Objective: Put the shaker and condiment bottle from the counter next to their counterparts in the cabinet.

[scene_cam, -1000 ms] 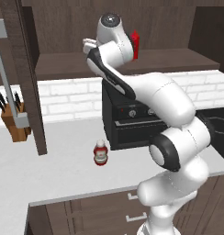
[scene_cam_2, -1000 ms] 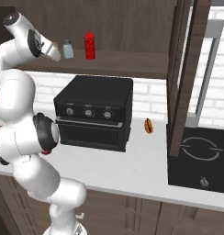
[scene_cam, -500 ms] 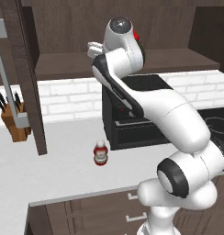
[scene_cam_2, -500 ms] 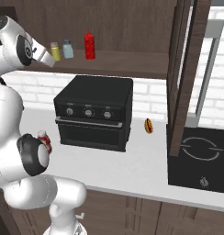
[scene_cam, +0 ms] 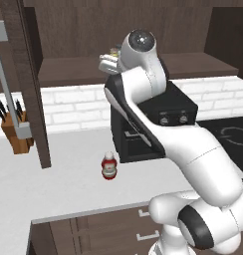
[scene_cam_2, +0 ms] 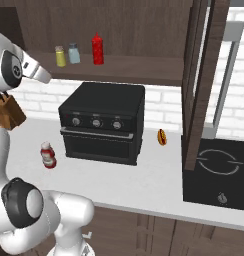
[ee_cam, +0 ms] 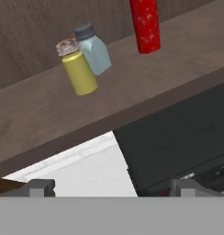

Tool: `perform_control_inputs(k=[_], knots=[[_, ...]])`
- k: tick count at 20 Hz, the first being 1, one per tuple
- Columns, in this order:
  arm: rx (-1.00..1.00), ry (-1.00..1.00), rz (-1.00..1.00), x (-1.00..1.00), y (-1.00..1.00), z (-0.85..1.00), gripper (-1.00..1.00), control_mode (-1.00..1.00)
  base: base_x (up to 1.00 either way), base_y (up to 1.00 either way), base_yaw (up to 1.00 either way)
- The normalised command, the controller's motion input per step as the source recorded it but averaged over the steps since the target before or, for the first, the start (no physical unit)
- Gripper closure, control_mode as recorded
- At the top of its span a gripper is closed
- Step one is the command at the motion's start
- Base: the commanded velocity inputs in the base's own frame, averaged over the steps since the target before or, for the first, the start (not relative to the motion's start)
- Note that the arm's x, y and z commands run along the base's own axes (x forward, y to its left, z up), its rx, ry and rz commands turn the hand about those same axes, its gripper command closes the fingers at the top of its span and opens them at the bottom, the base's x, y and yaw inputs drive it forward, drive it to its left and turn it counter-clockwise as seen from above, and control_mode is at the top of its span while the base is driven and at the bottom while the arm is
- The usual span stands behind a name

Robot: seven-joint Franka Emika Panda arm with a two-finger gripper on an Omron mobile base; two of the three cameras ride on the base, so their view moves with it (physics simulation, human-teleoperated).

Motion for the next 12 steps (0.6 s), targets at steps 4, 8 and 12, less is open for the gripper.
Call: perform_control_inputs(k=[4, 8, 12], knots=[[0.01, 0.0, 0.0, -0.65, 0.0, 0.0, -1.0, -1.0, 0.0, 0.0, 0.0], [0.0, 0.0, 0.0, -0.66, 0.0, -0.04, -1.0, -1.0, 0.0, 0.0, 0.0], [0.0, 0.0, 0.0, -0.71, 0.0, -0.1, -1.0, -1.0, 0.0, 0.0, 0.0]])
